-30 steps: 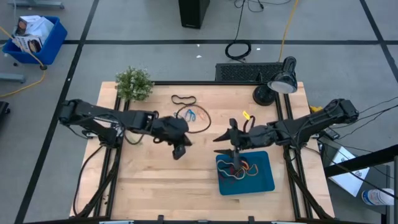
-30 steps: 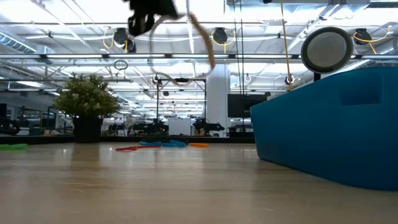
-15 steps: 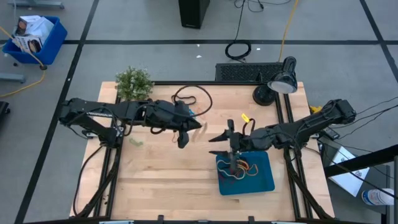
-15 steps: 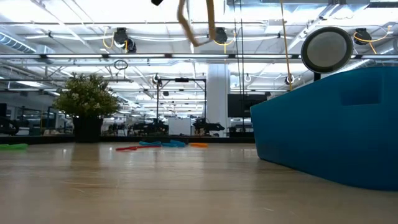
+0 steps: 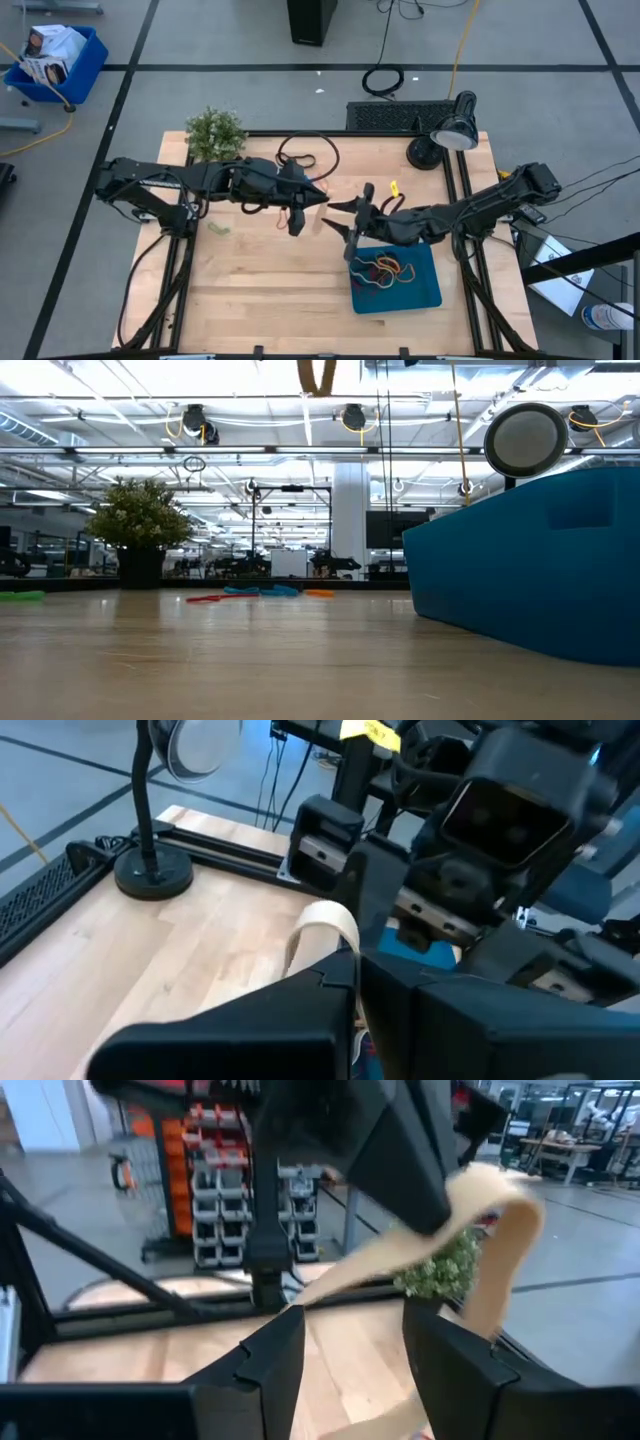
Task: Pick and place rubber bands into bin
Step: Put the light brown rubber bands into the blue bin
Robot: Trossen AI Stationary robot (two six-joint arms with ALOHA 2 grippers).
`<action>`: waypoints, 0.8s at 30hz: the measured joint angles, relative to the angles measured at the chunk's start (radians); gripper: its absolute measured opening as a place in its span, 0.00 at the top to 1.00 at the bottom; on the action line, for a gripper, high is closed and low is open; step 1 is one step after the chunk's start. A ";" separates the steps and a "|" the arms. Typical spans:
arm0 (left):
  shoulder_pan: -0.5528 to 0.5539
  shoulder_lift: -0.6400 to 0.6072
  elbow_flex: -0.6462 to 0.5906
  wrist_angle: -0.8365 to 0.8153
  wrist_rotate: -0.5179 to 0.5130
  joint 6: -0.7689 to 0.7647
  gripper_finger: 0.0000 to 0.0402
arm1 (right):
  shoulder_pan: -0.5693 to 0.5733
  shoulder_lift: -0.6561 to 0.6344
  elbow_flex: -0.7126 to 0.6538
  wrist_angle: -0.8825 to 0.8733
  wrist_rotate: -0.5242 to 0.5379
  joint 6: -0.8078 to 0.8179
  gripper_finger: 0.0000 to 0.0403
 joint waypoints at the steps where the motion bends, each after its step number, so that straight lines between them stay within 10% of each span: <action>1: 0.000 0.000 0.000 0.000 0.000 0.004 0.95 | -0.004 0.003 0.000 0.017 0.001 0.000 0.60; 24: 0.000 0.000 0.000 0.036 0.000 0.054 0.91 | -0.058 0.016 0.000 0.095 -0.081 0.073 0.74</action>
